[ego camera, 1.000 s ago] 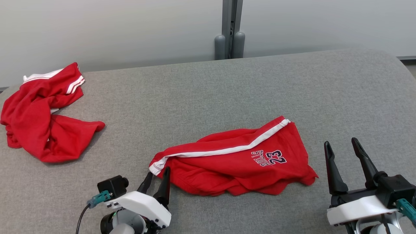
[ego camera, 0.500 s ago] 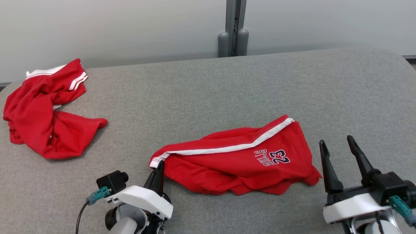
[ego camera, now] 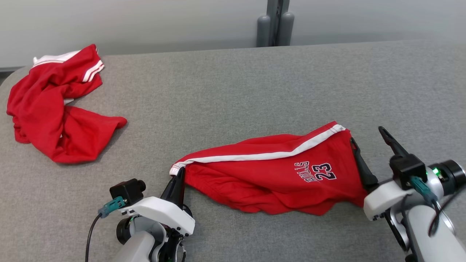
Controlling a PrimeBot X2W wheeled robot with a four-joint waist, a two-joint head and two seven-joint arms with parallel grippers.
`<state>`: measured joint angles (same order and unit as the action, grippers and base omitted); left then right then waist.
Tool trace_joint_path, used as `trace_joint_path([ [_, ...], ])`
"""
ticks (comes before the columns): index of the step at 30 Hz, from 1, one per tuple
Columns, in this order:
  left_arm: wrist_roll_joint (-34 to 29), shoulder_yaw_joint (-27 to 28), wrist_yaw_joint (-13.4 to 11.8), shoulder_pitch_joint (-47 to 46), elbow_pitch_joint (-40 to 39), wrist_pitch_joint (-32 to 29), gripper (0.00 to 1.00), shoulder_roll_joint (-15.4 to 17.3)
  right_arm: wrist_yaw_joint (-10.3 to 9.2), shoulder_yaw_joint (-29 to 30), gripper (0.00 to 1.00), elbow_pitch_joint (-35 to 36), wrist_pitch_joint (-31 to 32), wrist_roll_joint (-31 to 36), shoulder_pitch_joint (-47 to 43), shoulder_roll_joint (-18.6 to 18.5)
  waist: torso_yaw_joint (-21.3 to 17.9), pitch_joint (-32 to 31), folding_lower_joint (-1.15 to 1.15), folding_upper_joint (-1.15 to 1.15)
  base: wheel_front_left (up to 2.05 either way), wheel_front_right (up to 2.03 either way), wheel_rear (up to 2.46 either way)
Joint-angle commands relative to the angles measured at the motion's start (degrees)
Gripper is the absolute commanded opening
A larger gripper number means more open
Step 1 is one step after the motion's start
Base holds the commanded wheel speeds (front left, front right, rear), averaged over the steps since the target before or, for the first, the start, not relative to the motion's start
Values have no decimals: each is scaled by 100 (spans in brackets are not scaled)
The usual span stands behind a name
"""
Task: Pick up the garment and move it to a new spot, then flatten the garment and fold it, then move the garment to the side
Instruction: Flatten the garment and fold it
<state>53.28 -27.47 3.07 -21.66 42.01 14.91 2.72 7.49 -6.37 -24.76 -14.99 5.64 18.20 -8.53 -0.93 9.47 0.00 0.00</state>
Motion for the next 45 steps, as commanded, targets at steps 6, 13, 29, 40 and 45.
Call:
trace_joint_path([
  [6, -101, -19, 65, -156, -36, 33, 0, 31, 1, -704, 100, -894, -31, -105, 727, -286, 157, 150, 0, 0, 0, 0, 0],
  [13, -170, -56, 75, -158, -54, 35, 0, 33, 0, -1568, 100, -1781, -31, -399, 1425, -518, 233, 170, 0, 0, 0, 0, 0],
  [29, -188, -84, 45, -149, 3, 36, 0, 31, 0, -3195, 44, -2320, -31, -1297, 2139, -799, 280, 119, 0, 0, 0, 0, 0],
  [40, -248, 65, 33, -77, -33, 36, 0, 31, 0, -3343, 0, -2115, -30, -1611, 2105, -931, 196, 88, 0, 0, 0, 0, 0],
  [45, -284, 142, 41, -98, -29, 36, 0, 32, 0, -3411, 0, -2189, -31, -1684, 2114, -932, 177, 109, 0, 0, 0, 0, 0],
])
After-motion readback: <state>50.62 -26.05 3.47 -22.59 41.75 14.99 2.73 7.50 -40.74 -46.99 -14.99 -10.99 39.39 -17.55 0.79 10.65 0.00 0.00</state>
